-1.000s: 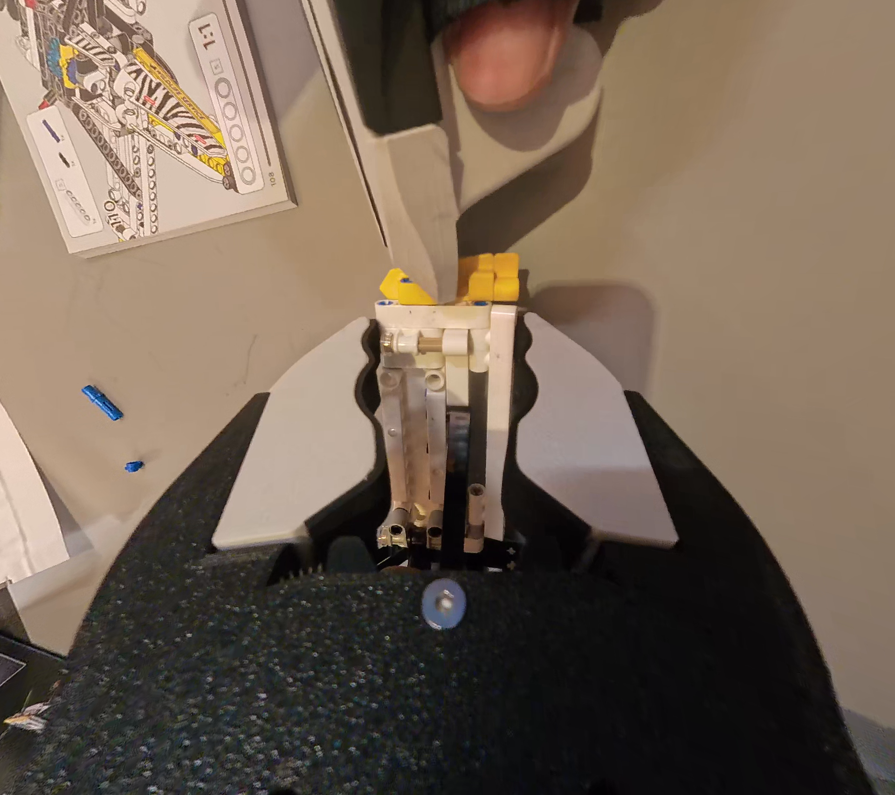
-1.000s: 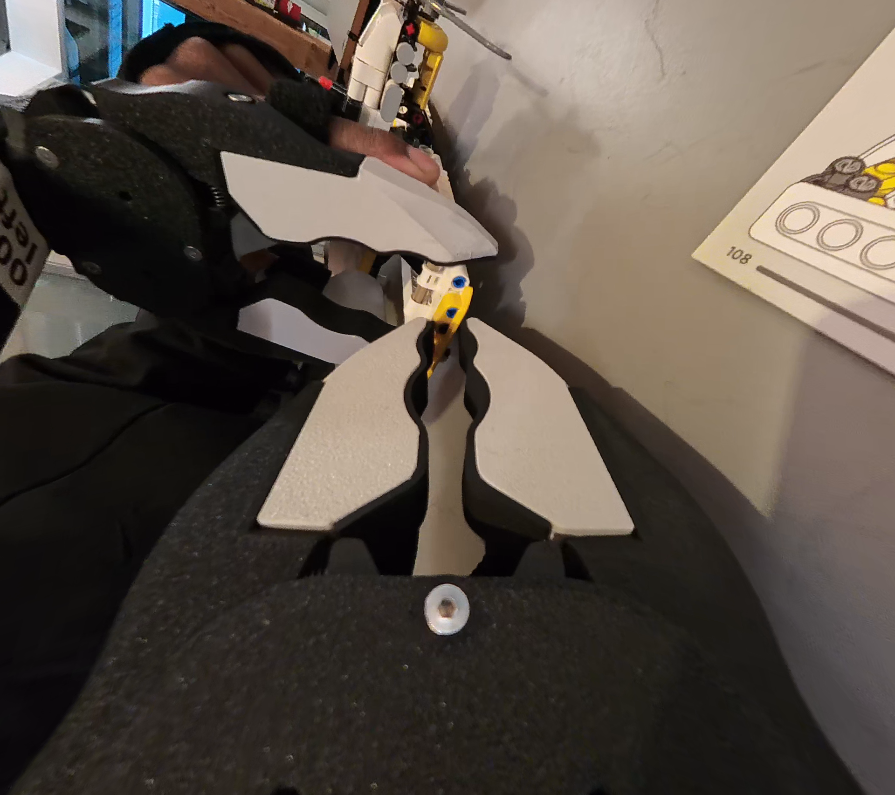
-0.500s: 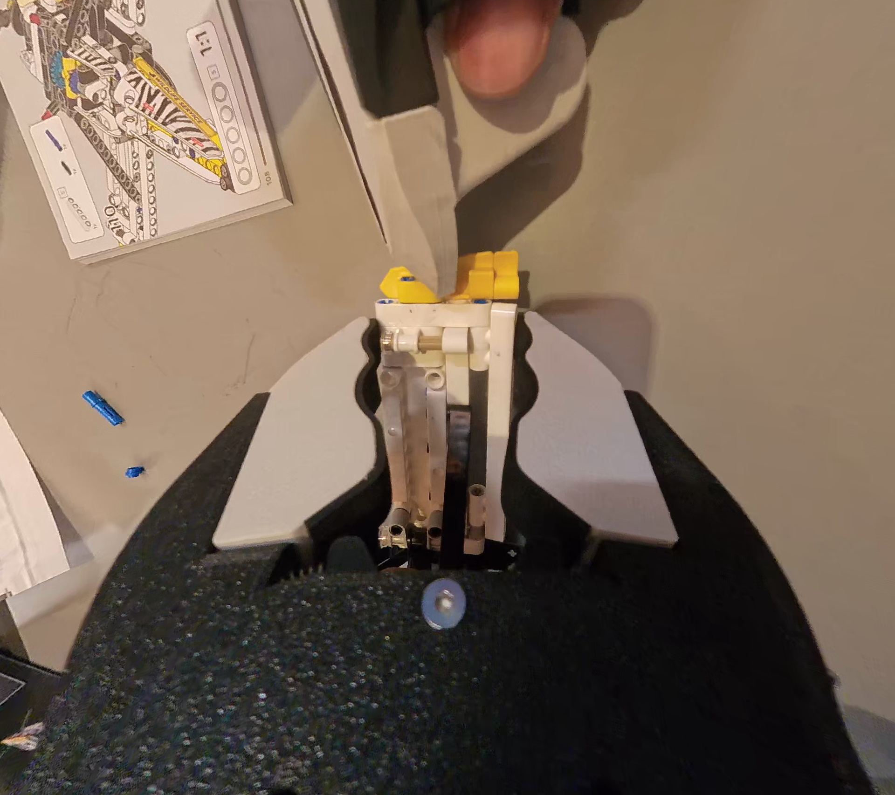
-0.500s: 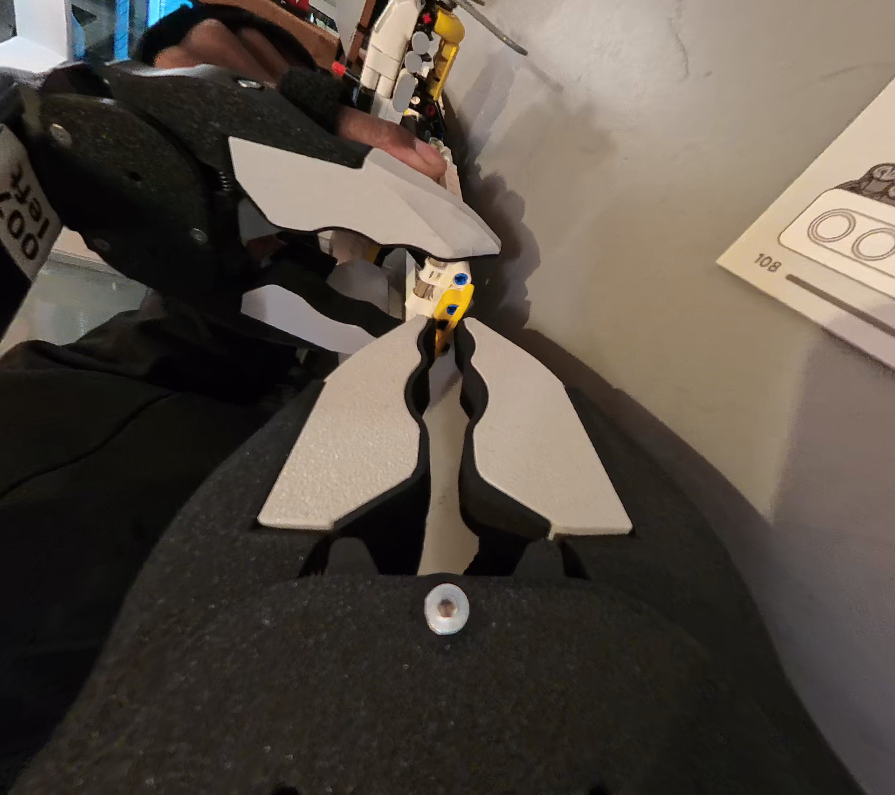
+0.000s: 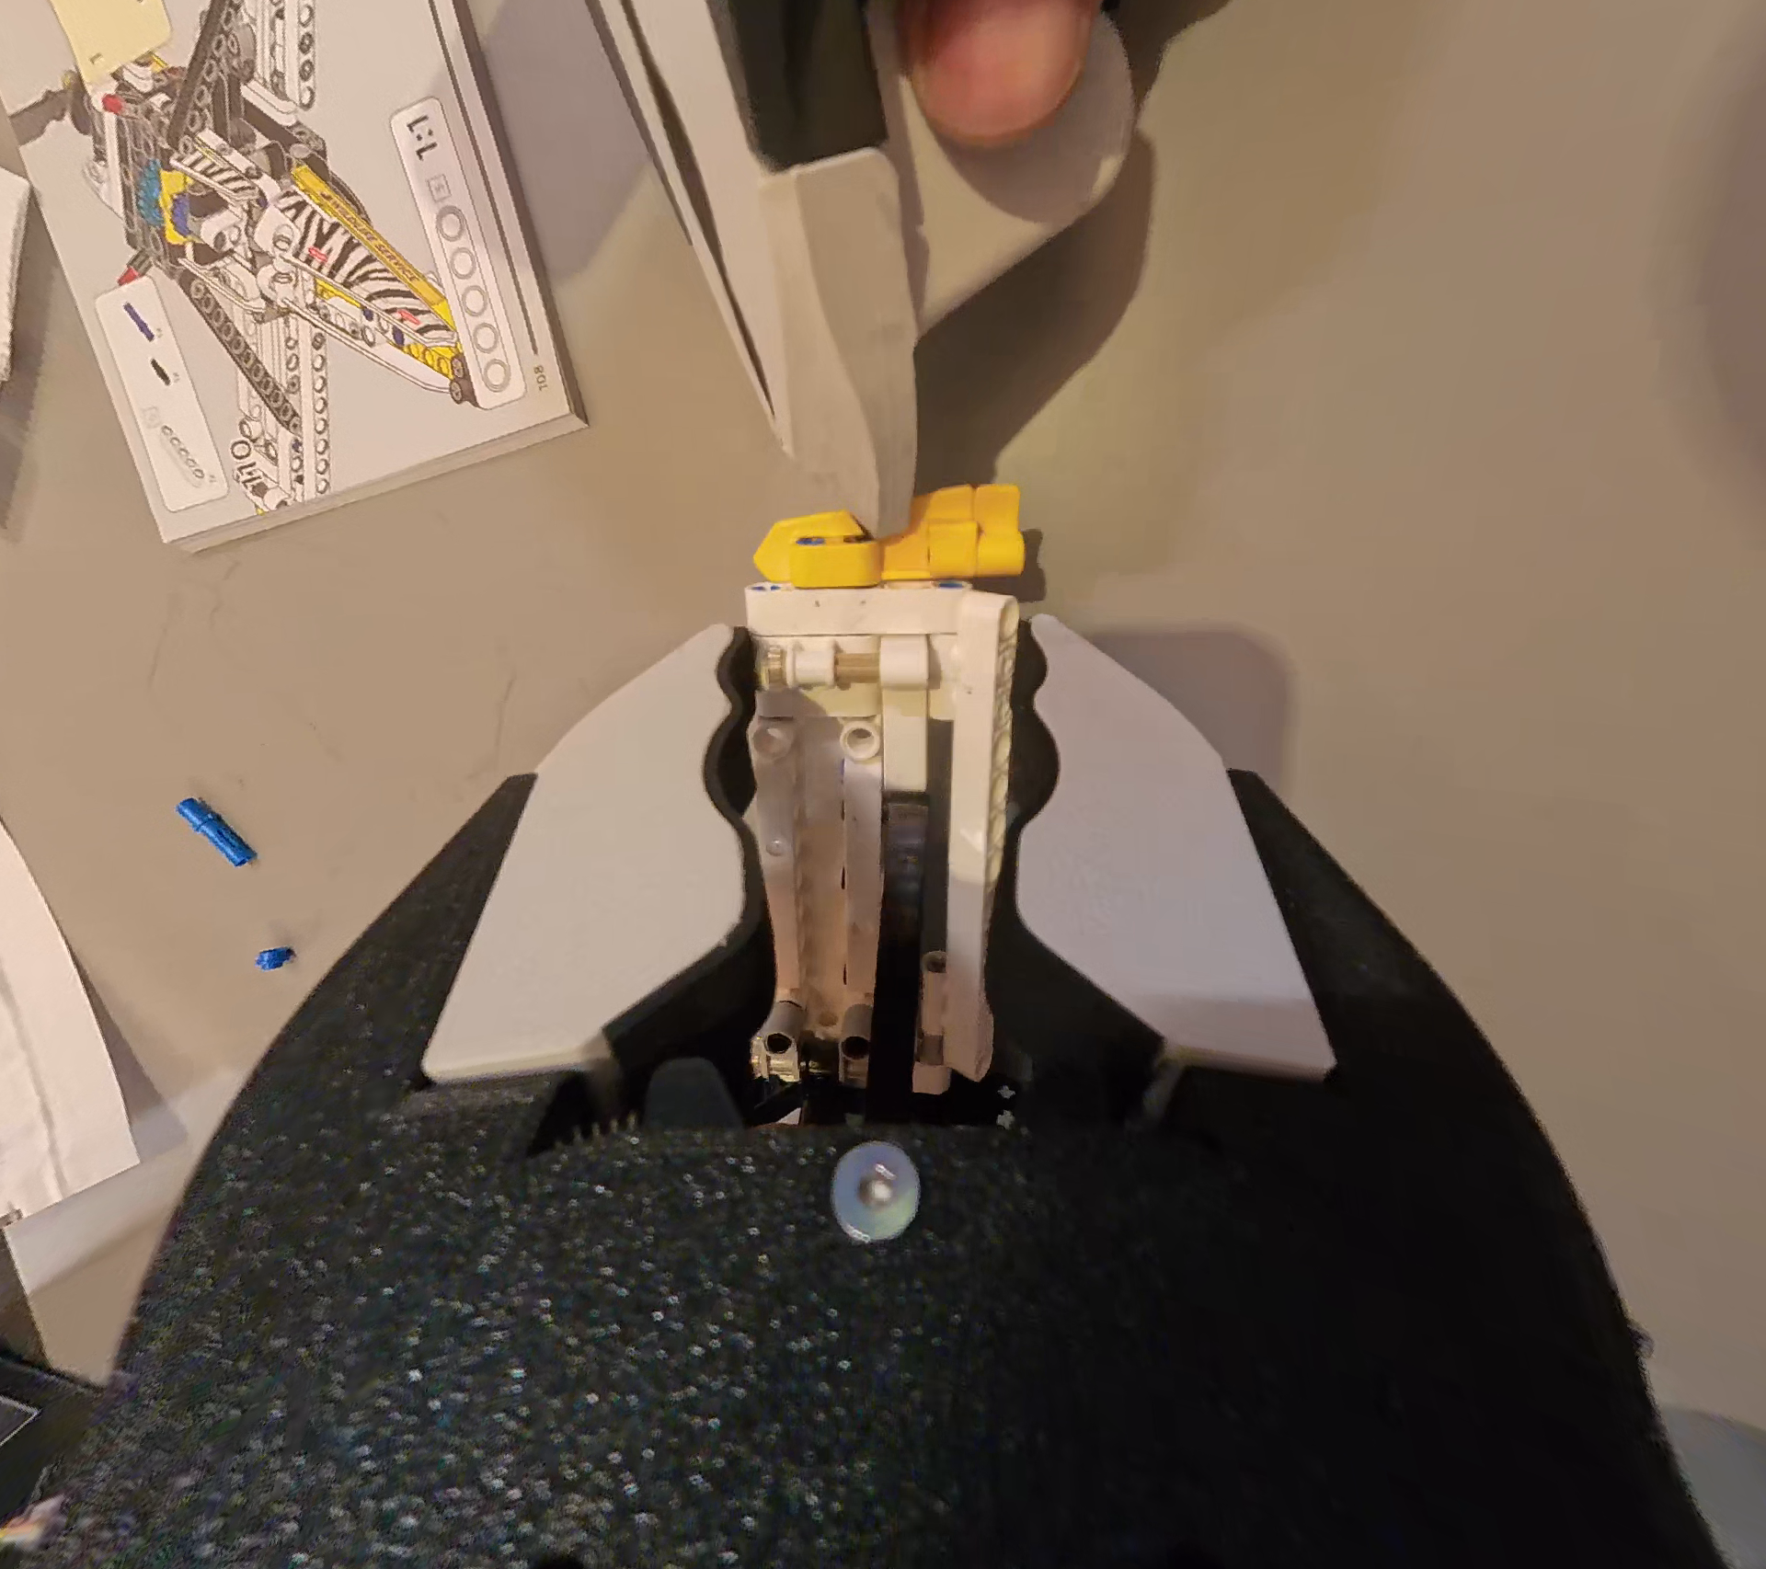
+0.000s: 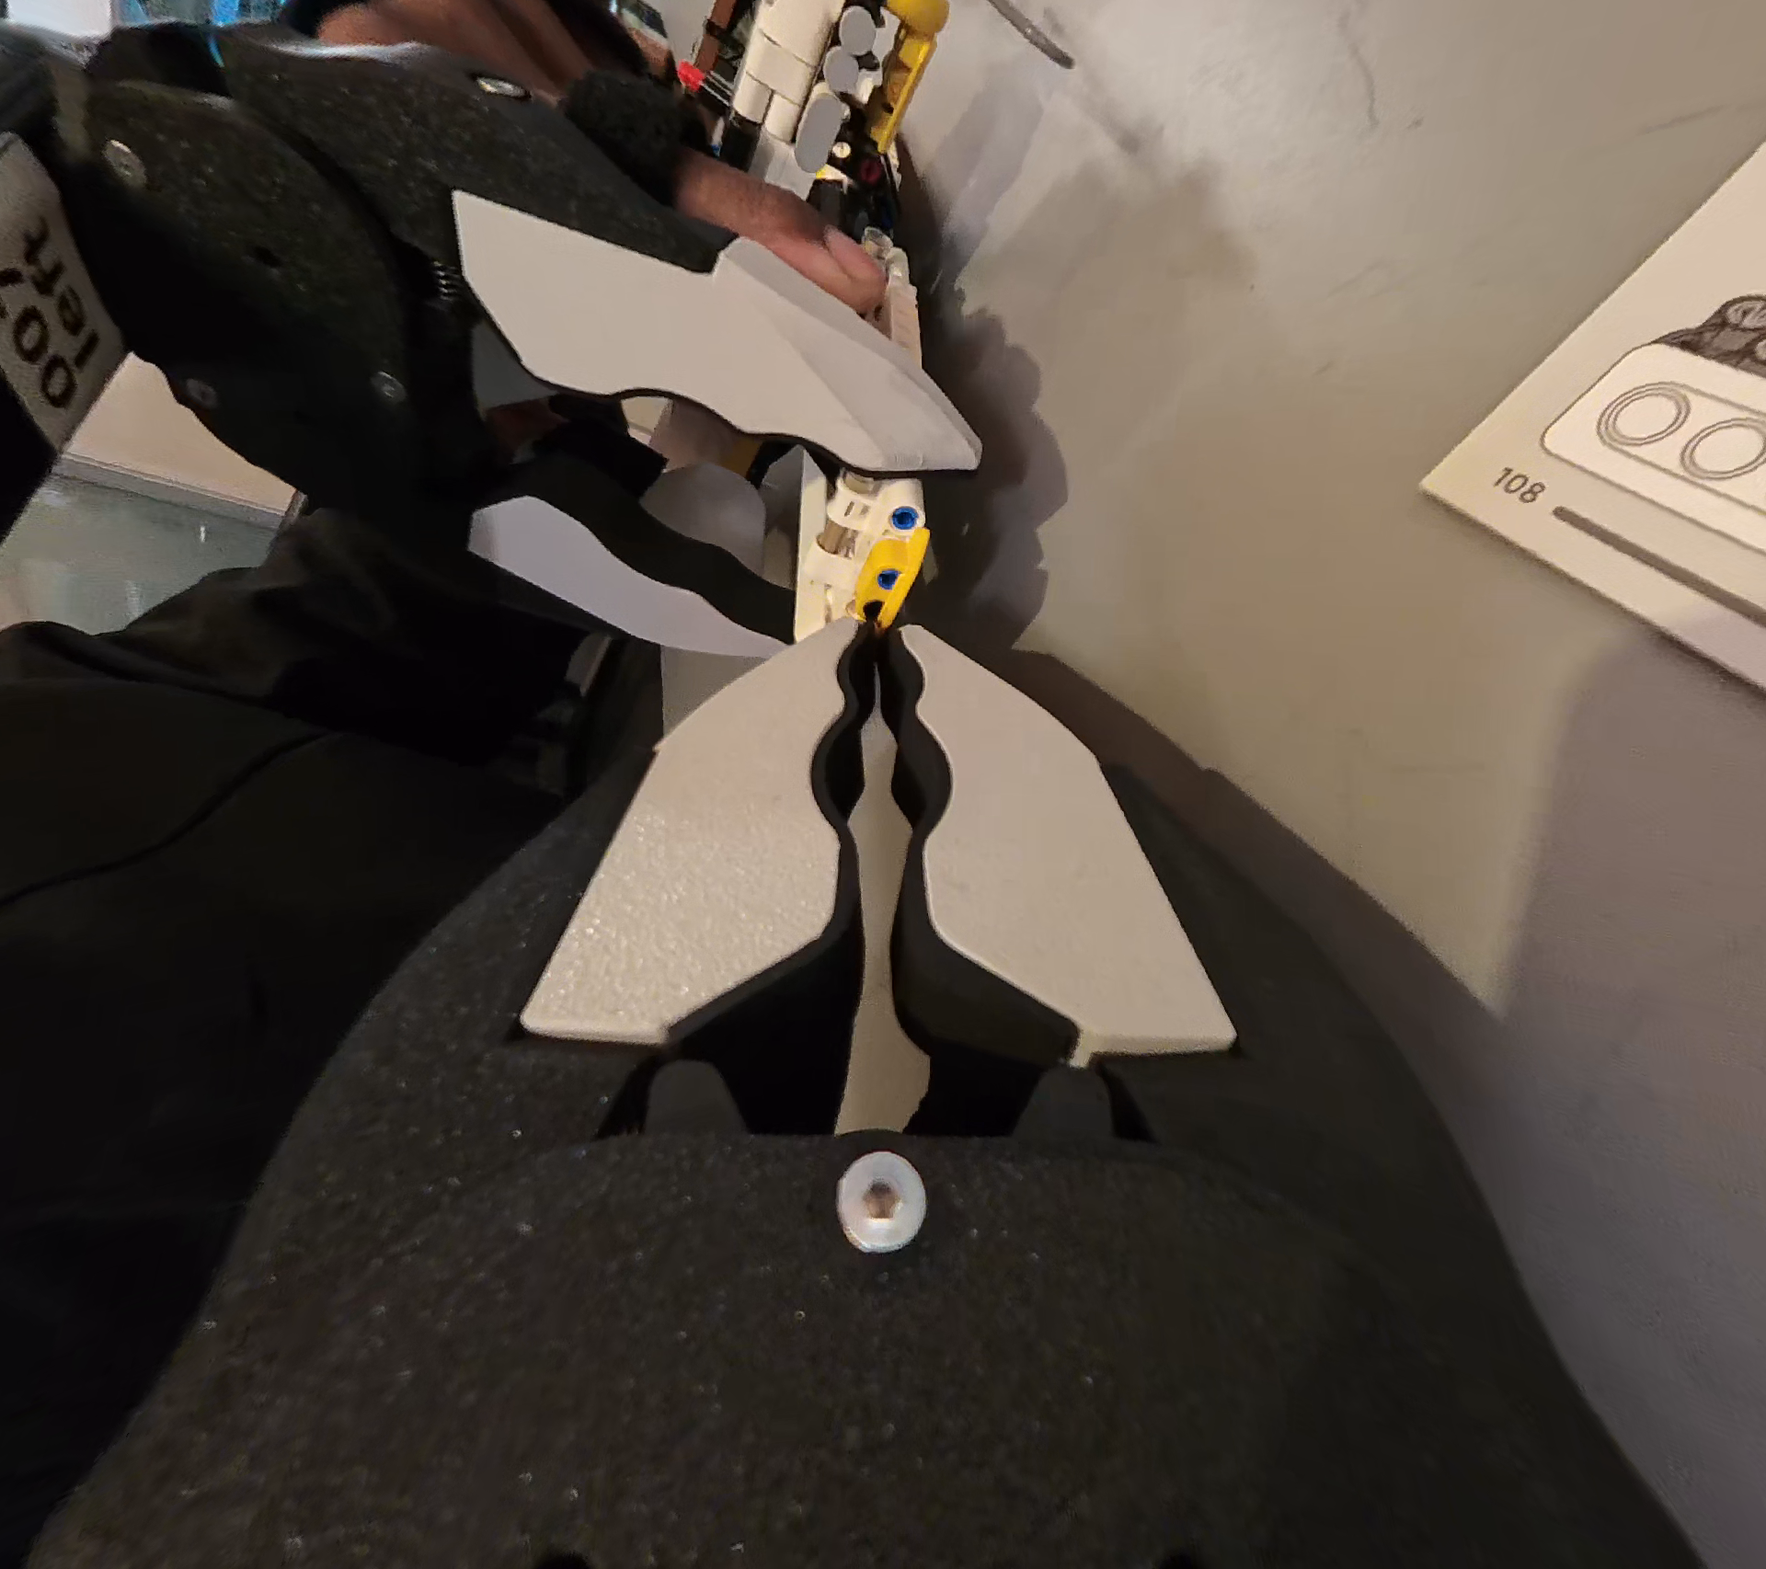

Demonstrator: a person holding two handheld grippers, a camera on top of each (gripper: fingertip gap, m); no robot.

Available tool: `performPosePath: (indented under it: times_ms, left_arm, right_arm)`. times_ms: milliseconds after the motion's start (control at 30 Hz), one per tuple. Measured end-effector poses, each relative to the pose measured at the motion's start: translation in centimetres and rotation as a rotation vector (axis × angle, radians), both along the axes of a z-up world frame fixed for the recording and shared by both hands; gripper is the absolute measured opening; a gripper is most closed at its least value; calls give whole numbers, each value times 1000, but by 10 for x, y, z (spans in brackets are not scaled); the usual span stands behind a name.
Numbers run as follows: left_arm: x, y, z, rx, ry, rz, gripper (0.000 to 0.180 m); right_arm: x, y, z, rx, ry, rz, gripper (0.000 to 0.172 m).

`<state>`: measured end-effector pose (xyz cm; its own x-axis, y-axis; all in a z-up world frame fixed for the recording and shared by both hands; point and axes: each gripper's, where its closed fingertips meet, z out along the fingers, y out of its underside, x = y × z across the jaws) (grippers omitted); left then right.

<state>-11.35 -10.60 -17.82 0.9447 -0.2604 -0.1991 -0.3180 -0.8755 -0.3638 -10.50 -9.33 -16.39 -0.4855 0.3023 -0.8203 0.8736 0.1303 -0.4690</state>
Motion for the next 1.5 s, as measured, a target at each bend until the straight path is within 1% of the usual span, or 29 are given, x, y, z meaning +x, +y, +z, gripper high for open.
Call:
performPosePath:
  times_ms: [33,67,133,233,433,600,800,933,1000,1067,1133,1200,1233,1367,1500]
  left_arm:
    - [0,0,1,7,-5,2,51]
    - [-2,1,5,27,-5,11,44]
    - [-3,3,9,65,-10,16,42]
    - [-2,3,1,22,4,13,42]
    - [-5,3,-3,-22,82,-17,42]
    - [-4,4,-3,-25,68,-13,49]
    - [-10,6,-9,-77,120,5,46]
    - [-9,5,-5,-65,104,11,45]
    - [-8,5,-4,-65,119,9,45]
    - [-8,5,-3,-57,127,11,45]
    - [-6,5,-3,-48,132,7,45]
    - [-5,6,-1,-33,139,7,45]
    - [-5,6,-1,-33,148,6,45]
    - [-7,5,-3,-24,175,5,45]
    - [-5,5,-5,-5,186,-15,45]
  right_arm:
    - [0,0,-1,3,-4,1,2]
    - [0,1,-1,1,-11,2,2]
    - [1,3,1,-15,-17,4,1]
    - [0,3,-7,35,-29,-1,1]
    - [-2,3,-7,36,-34,-11,2]
    - [-4,3,-5,15,-38,-18,2]
    - [-3,3,-2,1,-29,-14,2]
    - [-3,2,2,-40,-48,-9,2]
    - [-2,1,2,-49,-66,-13,5]
    - [-2,0,1,-45,-74,-12,14]
    - [0,-2,1,-50,-81,-2,16]
    - [1,-5,2,-50,-79,10,14]
    - [2,-7,3,-56,-71,12,8]
    - [1,-6,0,-16,-29,-6,7]
    - [5,-4,-2,-1,-26,9,6]
